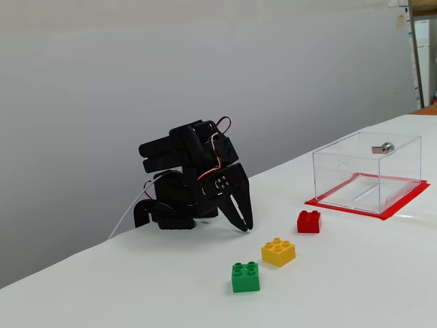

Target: Pick the red lego brick and place it into the transparent box

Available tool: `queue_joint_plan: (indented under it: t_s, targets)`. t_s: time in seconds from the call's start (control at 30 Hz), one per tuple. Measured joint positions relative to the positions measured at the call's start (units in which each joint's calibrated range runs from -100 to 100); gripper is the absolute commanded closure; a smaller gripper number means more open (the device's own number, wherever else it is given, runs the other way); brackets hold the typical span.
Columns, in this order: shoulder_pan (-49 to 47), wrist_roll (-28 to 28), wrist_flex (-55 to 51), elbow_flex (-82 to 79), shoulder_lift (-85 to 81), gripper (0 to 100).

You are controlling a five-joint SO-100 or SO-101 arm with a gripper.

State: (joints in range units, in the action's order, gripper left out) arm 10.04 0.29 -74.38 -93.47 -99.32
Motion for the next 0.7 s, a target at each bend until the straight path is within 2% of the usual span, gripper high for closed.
queue_joint_plan:
  t_s: [0.7]
  targets:
    - [-0.4,0.1,0.0,0.0,0.0,97]
